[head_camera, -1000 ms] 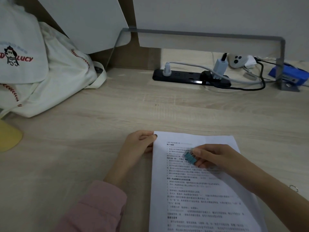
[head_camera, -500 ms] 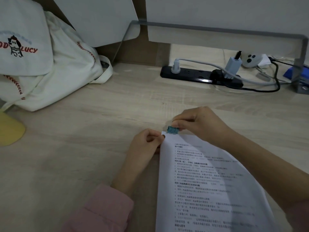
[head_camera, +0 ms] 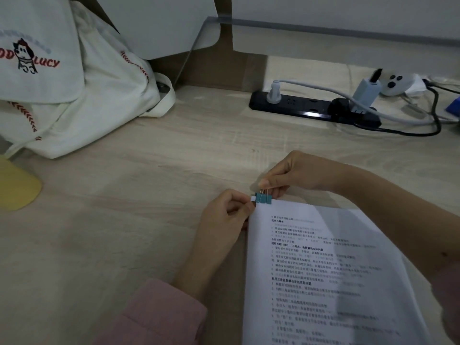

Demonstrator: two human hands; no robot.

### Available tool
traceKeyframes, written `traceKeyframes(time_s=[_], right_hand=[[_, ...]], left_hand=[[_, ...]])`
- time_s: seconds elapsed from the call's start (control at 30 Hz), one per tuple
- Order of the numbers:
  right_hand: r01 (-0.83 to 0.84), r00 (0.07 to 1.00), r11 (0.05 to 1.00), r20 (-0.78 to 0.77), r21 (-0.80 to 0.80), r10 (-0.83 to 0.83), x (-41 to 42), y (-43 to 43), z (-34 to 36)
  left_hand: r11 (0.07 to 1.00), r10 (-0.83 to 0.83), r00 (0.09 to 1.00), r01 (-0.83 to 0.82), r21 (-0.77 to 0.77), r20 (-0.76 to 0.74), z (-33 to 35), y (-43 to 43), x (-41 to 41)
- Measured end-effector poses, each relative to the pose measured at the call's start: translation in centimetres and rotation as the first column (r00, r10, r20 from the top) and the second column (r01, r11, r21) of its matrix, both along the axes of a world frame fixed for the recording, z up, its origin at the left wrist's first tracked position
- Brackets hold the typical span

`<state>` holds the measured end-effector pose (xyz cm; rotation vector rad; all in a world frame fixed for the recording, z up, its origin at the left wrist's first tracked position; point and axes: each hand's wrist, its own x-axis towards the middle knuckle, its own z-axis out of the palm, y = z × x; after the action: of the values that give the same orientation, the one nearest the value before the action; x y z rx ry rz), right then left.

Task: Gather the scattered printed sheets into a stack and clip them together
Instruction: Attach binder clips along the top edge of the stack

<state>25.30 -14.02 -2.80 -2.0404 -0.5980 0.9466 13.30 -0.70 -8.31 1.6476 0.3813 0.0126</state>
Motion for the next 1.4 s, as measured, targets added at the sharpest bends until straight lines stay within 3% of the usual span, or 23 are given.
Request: traceKeyframes(time_s=[0.17, 0.47, 0.67, 0.8, 0.93, 1.07, 1.2, 1.4], right_hand=[[-0.051, 0.993, 0.998, -0.109, -0.031, 0.047, 0.5, 0.1, -0.2], [-0.098, 0.991, 0.989, -0.107, -0.114, 0.085, 0.1, 0.0, 0.0], [0.195, 0.968, 0.977, 0.180, -0.087, -0.177, -1.7, -3.3, 0.4], [0.368, 0.902, 0.929, 0.257, -0.033, -0.347, -4.8, -9.0, 1.2], [0.523, 0.802, 0.845, 0.399, -0.111, -0.444, -8.8, -16.3, 1.3], [0.654, 0.694, 0.716, 0.569, -0.244, -0.441, -12.8, -22.2, 0.9], [0.675, 0.713, 0.685, 0.481, -0.273, -0.510, -15.7, -23.6, 0.2], [0.683, 0.683, 0.704, 0.511, -0.193, -0.522, -16.7, -23.8, -1.3]], left_hand=[[1.000, -0.005, 1.000, 0.005, -0.022, 0.013, -0.1, 0.1, 0.0], [1.000, 0.011, 1.000, -0.011, 0.027, 0.019, -0.3, 0.0, 0.0], [0.991, 0.033, 0.998, -0.039, 0.130, 0.048, -0.2, -0.6, -0.7], [0.981, -0.058, 0.995, 0.041, 0.191, 0.087, -0.1, -2.0, -2.0], [0.894, -0.155, 0.984, 0.104, 0.435, 0.084, -0.3, -3.8, -4.3], [0.804, -0.235, 0.972, 0.177, 0.568, 0.030, -0.8, -5.1, -6.6], [0.606, -0.278, 0.960, 0.202, 0.769, -0.033, -1.6, -5.3, -7.9], [0.523, -0.274, 0.952, 0.265, 0.810, -0.135, -1.2, -5.4, -8.1]])
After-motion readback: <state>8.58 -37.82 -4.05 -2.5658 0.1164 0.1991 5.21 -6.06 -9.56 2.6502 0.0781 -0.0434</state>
